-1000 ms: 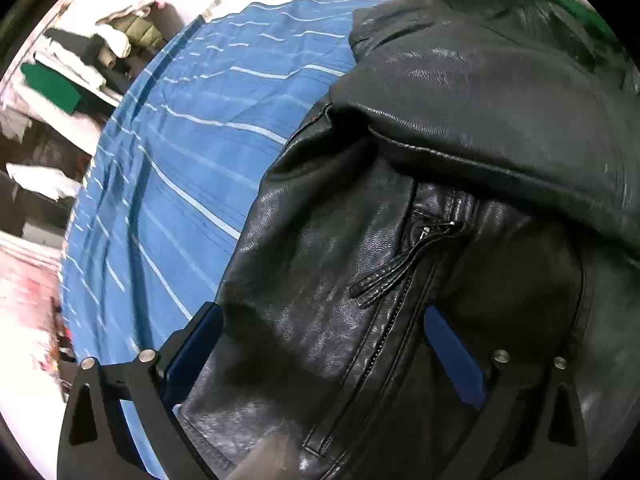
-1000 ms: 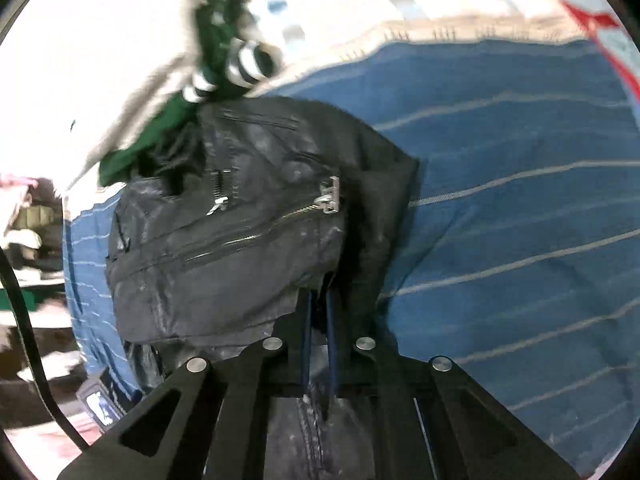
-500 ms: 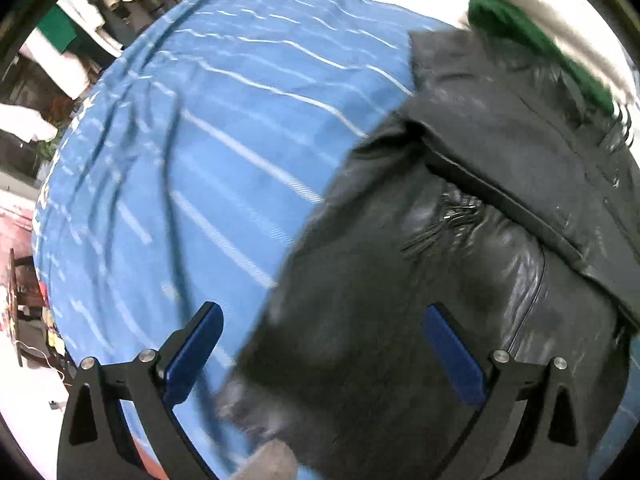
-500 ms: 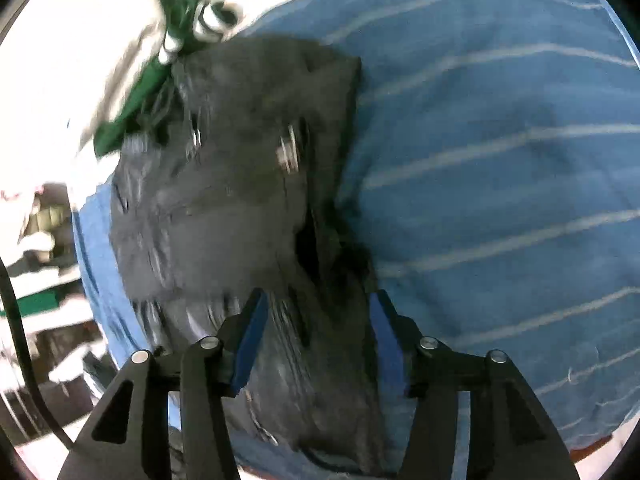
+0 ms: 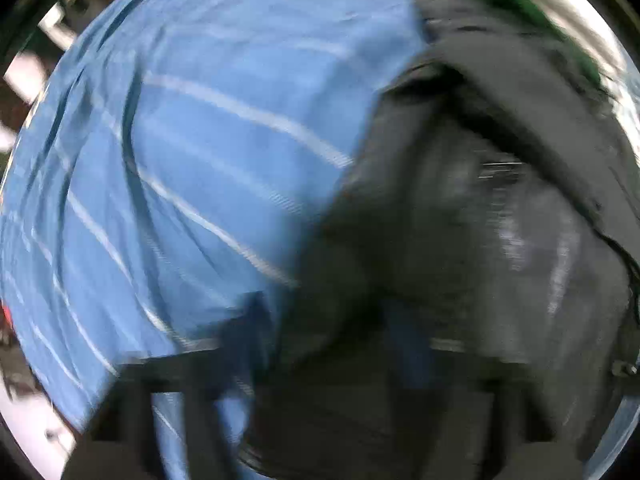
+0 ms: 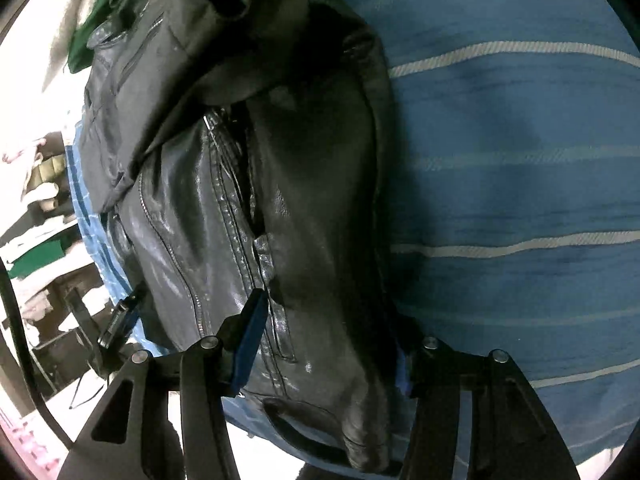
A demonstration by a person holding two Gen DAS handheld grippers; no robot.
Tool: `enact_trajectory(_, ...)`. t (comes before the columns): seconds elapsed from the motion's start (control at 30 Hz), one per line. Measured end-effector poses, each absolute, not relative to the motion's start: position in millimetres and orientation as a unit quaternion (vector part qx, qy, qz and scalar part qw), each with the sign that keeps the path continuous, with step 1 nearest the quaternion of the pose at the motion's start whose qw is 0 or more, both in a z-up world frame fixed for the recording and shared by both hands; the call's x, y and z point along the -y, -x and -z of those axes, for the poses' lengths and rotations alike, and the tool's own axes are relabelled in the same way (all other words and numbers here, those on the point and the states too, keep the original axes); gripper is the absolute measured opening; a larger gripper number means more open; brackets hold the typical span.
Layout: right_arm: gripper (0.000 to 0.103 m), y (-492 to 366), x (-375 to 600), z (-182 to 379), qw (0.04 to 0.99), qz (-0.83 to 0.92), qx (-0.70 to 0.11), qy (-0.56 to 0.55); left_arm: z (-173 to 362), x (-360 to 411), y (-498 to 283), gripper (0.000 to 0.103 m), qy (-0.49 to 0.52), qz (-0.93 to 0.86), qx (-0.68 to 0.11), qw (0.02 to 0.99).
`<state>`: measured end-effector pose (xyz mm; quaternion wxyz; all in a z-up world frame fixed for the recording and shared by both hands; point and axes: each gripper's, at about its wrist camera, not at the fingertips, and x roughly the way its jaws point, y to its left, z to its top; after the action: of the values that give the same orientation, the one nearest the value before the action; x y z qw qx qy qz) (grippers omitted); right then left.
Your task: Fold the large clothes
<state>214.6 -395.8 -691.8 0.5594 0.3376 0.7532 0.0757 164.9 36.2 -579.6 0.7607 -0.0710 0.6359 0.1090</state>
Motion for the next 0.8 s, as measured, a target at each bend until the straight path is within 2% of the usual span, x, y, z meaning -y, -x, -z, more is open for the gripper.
enact_trajectory(0.03,0.023,-214,395,690,0.562,-0.079,-0.753,-0.333,576,-28,-164,0.014,0.044,-0.114,-0.633,0.765)
enact_trajectory(0.07,0.013,-212,395,690,0.563,-0.082,-0.753,-0.331,574,-25,-163,0.007,0.032,-0.115,-0.632,0.766)
enact_trajectory(0.23,0.004,-205,381,681,0.578,-0.073,-0.750,-0.314,547,-21,-149,0.004,0.016,-0.111,-0.613,0.782)
enact_trajectory(0.37,0.004,-193,373,667,0.572,-0.072,-0.758,-0.306,532,-32,-130,0.003,0.013,-0.103,-0.621,0.777)
enact_trajectory(0.53,0.003,-159,359,663,0.541,-0.060,-0.789,-0.286,539,-50,-93,0.003,0.007,-0.110,-0.657,0.745)
enact_trajectory(0.6,0.004,-146,357,670,0.524,-0.046,-0.802,-0.282,544,-54,-86,0.010,0.003,-0.117,-0.670,0.733)
enact_trajectory(0.63,0.004,-141,357,674,0.514,-0.040,-0.810,-0.280,542,-53,-84,0.010,-0.001,-0.124,-0.672,0.730)
enact_trajectory(0.7,0.014,-139,358,678,0.499,-0.031,-0.821,-0.276,532,-54,-88,0.010,-0.004,-0.128,-0.665,0.736)
enact_trajectory(0.77,0.034,-143,364,674,0.488,-0.018,-0.826,-0.282,515,-45,-93,0.010,-0.025,-0.146,-0.646,0.749)
enact_trajectory(0.8,0.039,-145,371,668,0.494,-0.012,-0.823,-0.281,505,-39,-98,0.011,-0.037,-0.149,-0.632,0.760)
